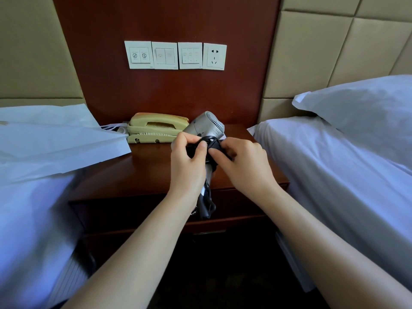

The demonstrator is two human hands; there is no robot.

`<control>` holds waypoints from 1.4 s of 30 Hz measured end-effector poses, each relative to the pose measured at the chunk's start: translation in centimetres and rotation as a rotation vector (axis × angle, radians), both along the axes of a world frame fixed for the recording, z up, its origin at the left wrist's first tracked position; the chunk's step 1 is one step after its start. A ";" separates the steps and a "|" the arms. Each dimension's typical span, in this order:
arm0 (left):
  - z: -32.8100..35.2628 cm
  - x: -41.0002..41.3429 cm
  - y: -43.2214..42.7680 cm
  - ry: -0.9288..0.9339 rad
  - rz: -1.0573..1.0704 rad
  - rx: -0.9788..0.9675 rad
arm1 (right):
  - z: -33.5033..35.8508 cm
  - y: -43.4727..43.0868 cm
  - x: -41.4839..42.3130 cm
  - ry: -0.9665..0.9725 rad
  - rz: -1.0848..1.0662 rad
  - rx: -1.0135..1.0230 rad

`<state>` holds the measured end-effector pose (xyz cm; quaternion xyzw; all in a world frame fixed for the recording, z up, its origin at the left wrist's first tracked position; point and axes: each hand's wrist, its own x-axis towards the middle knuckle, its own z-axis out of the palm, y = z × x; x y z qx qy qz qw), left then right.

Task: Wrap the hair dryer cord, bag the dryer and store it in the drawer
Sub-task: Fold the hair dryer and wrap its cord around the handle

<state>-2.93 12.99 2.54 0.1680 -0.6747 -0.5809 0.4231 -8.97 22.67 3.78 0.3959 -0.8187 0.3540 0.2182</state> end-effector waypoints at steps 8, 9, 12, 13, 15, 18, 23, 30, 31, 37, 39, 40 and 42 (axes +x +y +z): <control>-0.7 -0.9 1.3 0.075 0.062 -0.112 | -0.3 -0.7 -0.1 -0.010 -0.022 -0.099; -0.8 -1.0 1.4 0.082 0.082 -0.160 | -0.3 -0.7 -0.2 -0.018 -0.024 -0.120; -1.2 -1.3 1.5 0.098 0.133 -0.304 | -0.1 -0.7 -0.4 -0.060 -0.043 -0.181; -1.2 -1.3 1.5 0.100 0.147 -0.332 | -0.1 -0.6 -0.4 -0.082 -0.054 -0.189; -1.3 -1.4 1.6 0.111 0.163 -0.364 | -0.2 -0.6 -0.4 -0.127 -0.076 -0.211; -1.3 -1.4 1.5 0.148 0.159 -0.345 | -0.5 -0.7 -0.7 -0.184 -0.100 -0.247; -0.6 -0.8 0.8 0.144 0.054 -0.162 | -0.4 -0.8 -1.1 -0.561 0.165 -0.400; -0.5 -0.4 -0.7 0.111 -0.010 -0.128 | -0.7 -0.4 -1.9 -0.854 0.320 -0.280; -0.6 -0.4 -0.7 0.092 -0.022 -0.156 | -0.7 -0.5 -1.8 -0.846 0.329 -0.261; -1.7 -1.0 -1.4 -0.018 -0.067 -0.366 | -0.6 -1.1 -2.0 -1.155 0.440 -0.398; -2.0 -1.3 -1.6 -0.021 -0.090 -0.416 | -0.8 -1.8 -2.2 -1.172 0.402 -0.425; -2.2 -1.6 -1.8 -0.022 -0.098 -0.430 | -1.0 -2.3 -2.2 -1.186 0.372 -0.451; -2.7 -2.3 -2.3 -0.025 -0.122 -0.423 | -1.3 -3.4 -2.5 -1.223 0.311 -0.506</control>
